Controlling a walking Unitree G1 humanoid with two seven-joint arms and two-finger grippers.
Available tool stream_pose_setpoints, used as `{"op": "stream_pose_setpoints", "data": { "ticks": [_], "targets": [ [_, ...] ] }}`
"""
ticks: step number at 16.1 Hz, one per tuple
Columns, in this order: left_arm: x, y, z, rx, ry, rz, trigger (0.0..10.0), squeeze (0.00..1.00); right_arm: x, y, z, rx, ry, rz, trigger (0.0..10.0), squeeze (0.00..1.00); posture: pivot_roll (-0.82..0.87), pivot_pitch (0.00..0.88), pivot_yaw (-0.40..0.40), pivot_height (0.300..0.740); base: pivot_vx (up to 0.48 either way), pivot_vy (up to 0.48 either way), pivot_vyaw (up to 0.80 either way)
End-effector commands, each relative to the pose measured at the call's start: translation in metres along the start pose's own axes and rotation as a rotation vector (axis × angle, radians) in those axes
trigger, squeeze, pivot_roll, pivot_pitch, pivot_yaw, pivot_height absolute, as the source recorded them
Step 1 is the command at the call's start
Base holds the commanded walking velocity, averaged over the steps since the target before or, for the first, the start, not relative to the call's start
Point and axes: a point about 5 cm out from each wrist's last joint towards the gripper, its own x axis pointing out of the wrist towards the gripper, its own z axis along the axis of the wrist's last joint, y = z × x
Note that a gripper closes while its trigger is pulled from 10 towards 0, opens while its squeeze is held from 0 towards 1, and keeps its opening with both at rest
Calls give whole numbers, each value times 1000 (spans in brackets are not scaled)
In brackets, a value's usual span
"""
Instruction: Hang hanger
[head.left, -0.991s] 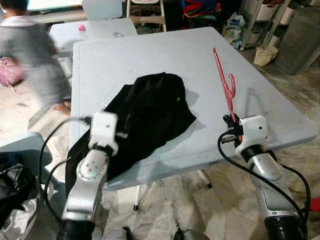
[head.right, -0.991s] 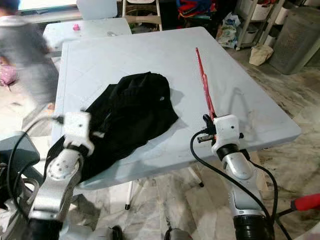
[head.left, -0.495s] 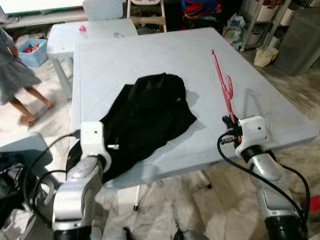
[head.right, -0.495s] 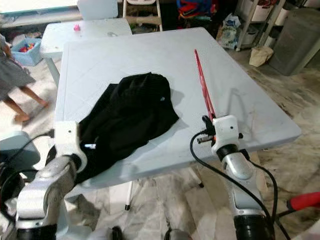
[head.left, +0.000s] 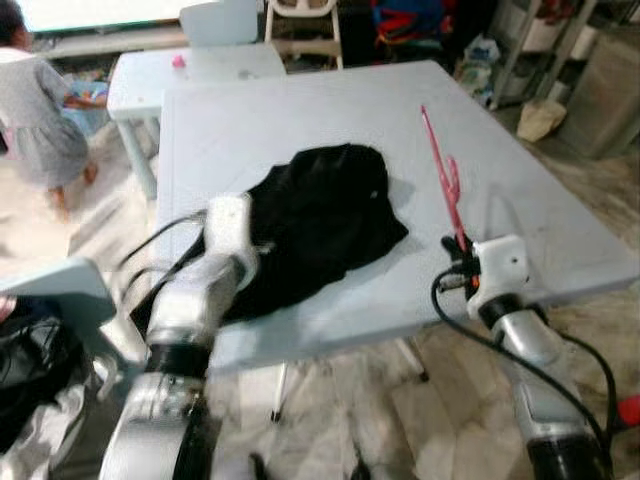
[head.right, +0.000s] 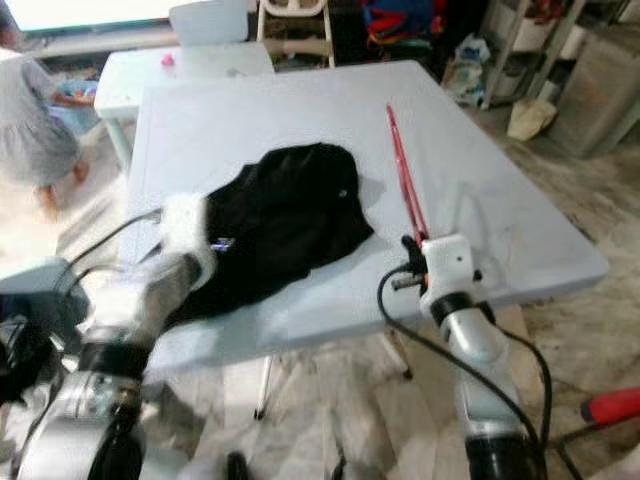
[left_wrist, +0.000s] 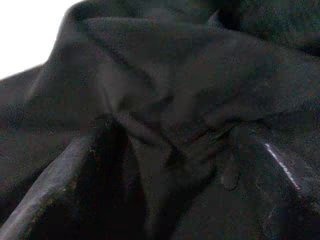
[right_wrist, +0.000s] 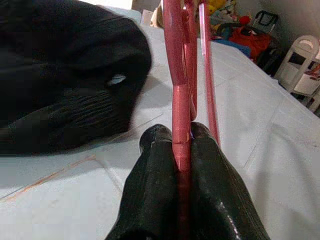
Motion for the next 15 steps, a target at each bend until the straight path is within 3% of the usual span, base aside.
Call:
{"op": "stream_pose_setpoints", "data": {
  "ticks": [1, 2, 4, 5, 7, 8, 9, 11, 13, 15],
  "targets": [
    [9, -11, 21, 18, -63, -47, 10000, 0, -1, 9, -11, 25, 54, 26, 10000, 0, -33, 60, 13, 740, 0, 0, 0],
    [12, -18, 28, 23, -75, -70, 10000, 0, -1, 8, -10, 24, 53, 24, 10000, 0, -39, 59, 14, 740, 0, 0, 0],
    [21, -50, 49, 11, -111, -200, 10000, 0, 0, 5, -8, 21, 47, 8, 10000, 0, -50, 55, 18, 740, 0, 0, 0],
    [22, -72, 56, 55, -139, -290, 10000, 0, 0, 4, -7, 20, 41, -1, 10000, 0, -57, 52, 23, 740, 0, 0, 0],
    [21, -80, 73, 186, -248, -265, 10000, 0, -1, 5, -5, 20, 33, -8, 10000, 0, -65, 51, 32, 740, 0, 0, 0],
    [20, -71, 80, 183, -289, -197, 10000, 0, -3, 3, -6, 19, 33, -14, 10000, 0, -66, 50, 35, 740, 0, 0, 0],
    [20, -71, 80, 183, -289, -197, 10000, 0, -3, 3, -6, 19, 33, -14, 10000, 0, -66, 50, 35, 740, 0, 0, 0],
    [13, -31, 81, 160, -363, -5, 10000, 0, -8, -1, -10, 16, 47, -32, 10000, 0, -52, 56, 41, 740, 0, 0, 0],
    [-8, -4, 58, 87, -376, 96, 10000, 0, -9, -1, -13, 16, 58, -37, 10000, 0, -28, 61, 39, 740, 0, 0, 0],
    [-29, 0, 32, 59, -351, 126, 10000, 0, -6, 4, -15, 19, 63, -23, 10000, 0, -1, 66, 33, 740, 0, 0, 0]
  ]
}}
